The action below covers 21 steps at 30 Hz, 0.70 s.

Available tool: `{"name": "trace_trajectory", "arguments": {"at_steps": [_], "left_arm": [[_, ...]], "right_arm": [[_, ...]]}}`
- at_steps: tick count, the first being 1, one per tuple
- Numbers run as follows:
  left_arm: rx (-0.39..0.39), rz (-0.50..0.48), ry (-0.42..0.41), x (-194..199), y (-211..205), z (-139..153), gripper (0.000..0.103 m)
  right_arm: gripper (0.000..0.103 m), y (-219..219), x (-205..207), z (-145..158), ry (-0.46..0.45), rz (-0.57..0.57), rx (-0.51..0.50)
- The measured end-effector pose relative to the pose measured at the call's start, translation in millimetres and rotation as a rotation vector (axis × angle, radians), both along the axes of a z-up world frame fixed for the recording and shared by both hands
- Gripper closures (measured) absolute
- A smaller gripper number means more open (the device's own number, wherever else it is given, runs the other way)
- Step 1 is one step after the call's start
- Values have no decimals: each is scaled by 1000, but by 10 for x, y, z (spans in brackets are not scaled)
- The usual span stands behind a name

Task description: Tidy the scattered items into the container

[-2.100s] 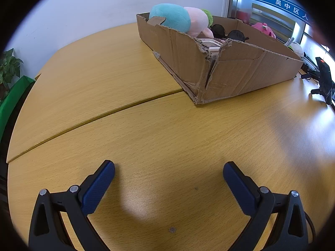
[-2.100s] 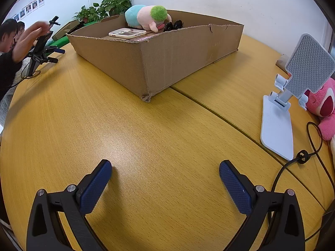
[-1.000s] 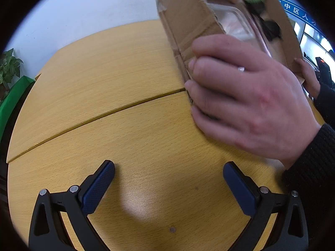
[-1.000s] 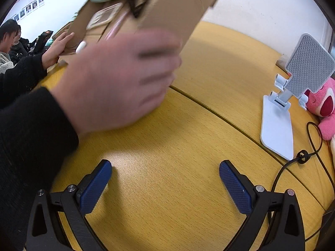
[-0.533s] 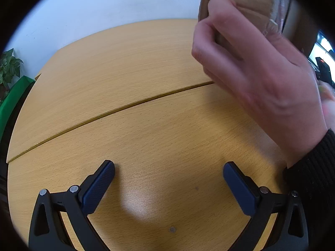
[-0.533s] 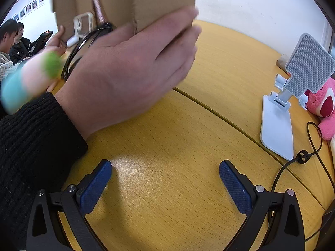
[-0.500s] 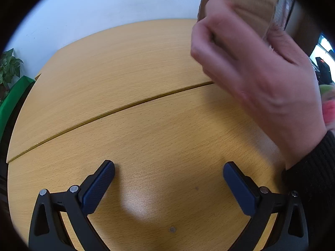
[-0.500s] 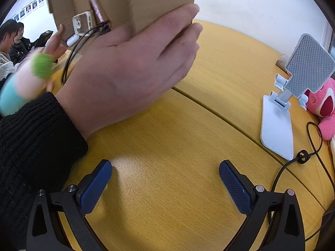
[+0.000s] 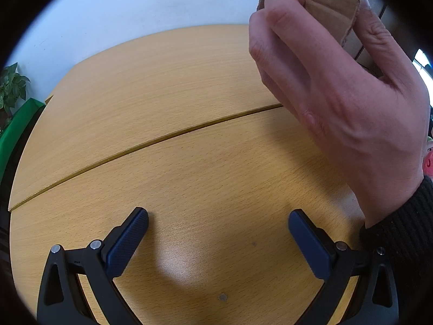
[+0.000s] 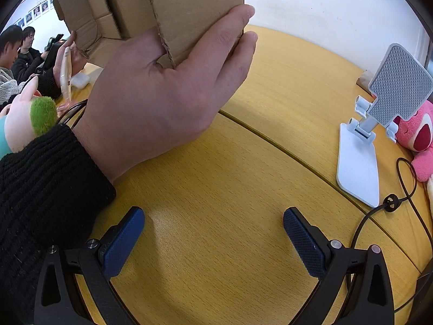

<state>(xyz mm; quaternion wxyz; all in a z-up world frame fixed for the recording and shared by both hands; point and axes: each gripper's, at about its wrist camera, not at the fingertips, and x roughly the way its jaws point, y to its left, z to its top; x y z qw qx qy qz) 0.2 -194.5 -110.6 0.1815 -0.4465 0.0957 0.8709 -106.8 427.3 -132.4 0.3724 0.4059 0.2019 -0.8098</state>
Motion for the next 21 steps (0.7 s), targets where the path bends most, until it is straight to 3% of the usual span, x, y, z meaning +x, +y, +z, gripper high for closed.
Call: {"name": "trace_trajectory", "arguments": {"at_steps": [21], "left_arm": [[-1,3,1,41,-5,101,0]], "right_arm": [[0,11,-16,-52,-1,-3,-1]]}}
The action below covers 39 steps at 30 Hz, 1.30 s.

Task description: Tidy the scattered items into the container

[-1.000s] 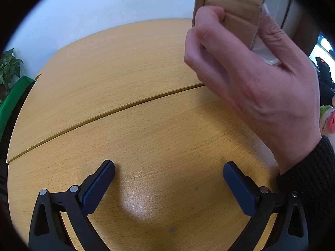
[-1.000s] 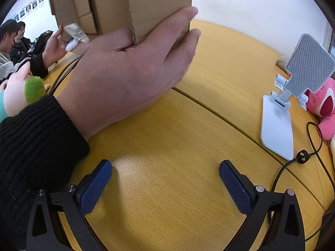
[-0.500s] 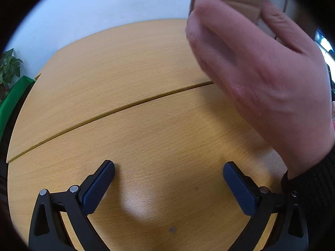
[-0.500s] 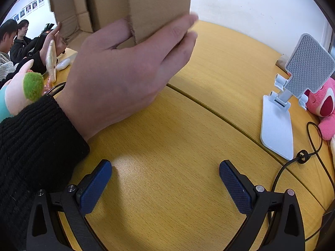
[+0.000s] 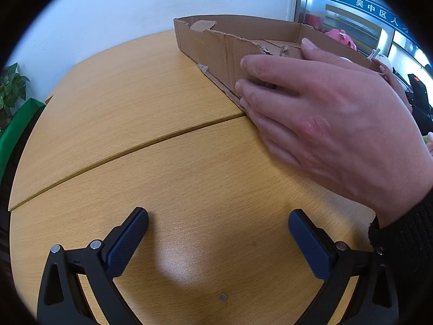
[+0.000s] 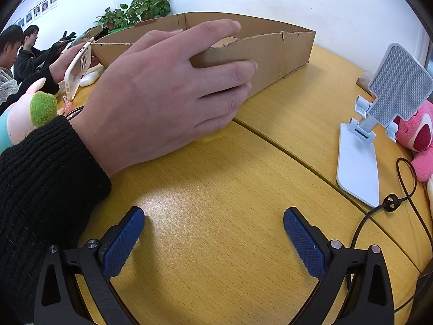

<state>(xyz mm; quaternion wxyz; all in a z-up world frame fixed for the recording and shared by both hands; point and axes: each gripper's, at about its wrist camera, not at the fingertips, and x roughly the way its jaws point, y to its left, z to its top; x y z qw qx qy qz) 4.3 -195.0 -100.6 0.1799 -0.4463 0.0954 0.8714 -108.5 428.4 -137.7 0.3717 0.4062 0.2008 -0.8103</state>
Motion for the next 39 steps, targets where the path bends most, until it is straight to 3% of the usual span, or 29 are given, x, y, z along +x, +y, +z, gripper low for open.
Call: {"name": "trace_trajectory", "arguments": {"at_steps": [39], "left_arm": [[-1,6,1,14,12,9,0]], "right_arm": [[0,0,1,-4,0,-7,0]]}}
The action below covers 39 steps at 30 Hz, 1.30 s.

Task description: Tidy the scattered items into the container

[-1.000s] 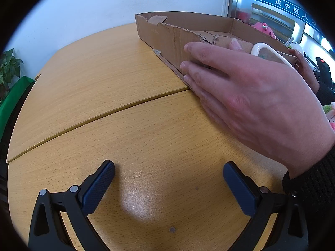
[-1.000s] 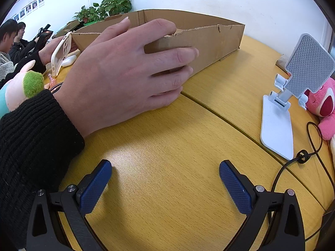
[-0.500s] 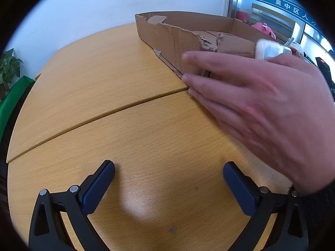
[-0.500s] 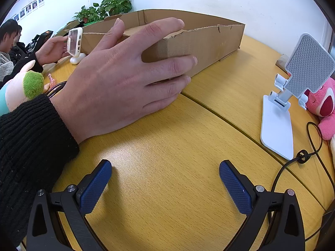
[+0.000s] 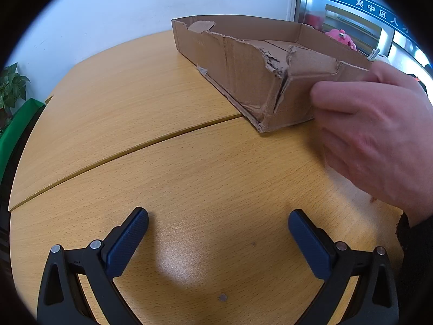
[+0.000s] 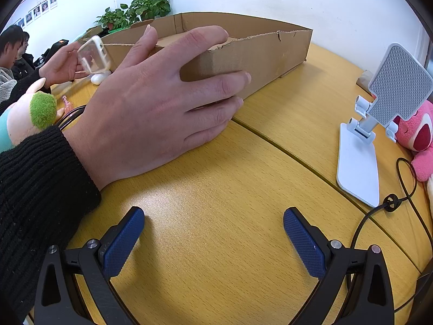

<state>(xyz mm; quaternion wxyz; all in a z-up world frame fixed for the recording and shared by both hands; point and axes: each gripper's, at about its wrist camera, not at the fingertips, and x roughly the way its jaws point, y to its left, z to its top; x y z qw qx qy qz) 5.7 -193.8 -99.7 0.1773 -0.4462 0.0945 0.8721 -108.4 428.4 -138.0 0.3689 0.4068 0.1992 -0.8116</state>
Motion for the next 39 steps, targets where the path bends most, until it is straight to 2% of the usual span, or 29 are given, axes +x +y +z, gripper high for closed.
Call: {"name": "trace_trajectory", "arguments": {"at_steps": [39], "left_arm": [[0,5,0,5,9,8,0]], "right_arm": [[0,69,-46,3,0,-1,0]]}}
